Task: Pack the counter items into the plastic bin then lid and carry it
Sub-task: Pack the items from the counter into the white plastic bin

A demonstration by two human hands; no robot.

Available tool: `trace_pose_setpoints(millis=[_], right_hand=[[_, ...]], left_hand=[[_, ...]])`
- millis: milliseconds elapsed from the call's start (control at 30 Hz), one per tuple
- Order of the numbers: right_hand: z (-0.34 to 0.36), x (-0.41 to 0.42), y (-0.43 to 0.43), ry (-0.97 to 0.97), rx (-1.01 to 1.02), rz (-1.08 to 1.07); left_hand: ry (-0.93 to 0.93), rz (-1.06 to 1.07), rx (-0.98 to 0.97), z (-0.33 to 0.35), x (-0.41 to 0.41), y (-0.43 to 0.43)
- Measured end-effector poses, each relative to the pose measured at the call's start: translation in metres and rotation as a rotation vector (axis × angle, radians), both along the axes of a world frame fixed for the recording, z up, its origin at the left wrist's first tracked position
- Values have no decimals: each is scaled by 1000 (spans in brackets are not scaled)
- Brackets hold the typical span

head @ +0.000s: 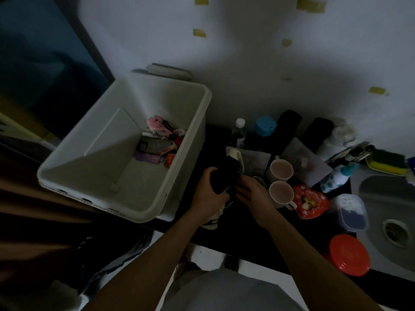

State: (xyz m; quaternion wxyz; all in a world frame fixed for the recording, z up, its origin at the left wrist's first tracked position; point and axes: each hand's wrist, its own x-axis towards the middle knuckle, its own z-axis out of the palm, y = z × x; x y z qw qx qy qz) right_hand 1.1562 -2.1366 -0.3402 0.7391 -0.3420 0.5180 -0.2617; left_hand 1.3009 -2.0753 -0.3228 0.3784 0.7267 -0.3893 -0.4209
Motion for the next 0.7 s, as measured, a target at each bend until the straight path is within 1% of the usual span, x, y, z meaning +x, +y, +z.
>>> trace_pose_setpoints(millis=[300,400,600,700], right_hand=[[65,0,-34,-125,-76,-75],[84,3,-40,-160,-117,-134],[121,10,-56,-278,-231,-236],[139,17,-62,-272,-297,-257]], left_hand=[[4,-125,-117,55,-3,-19],[-9,-176,-156,76,-2,-24],[-108,-307,-315,130,7,-38],[-186,-337,-361,151,19,-42]])
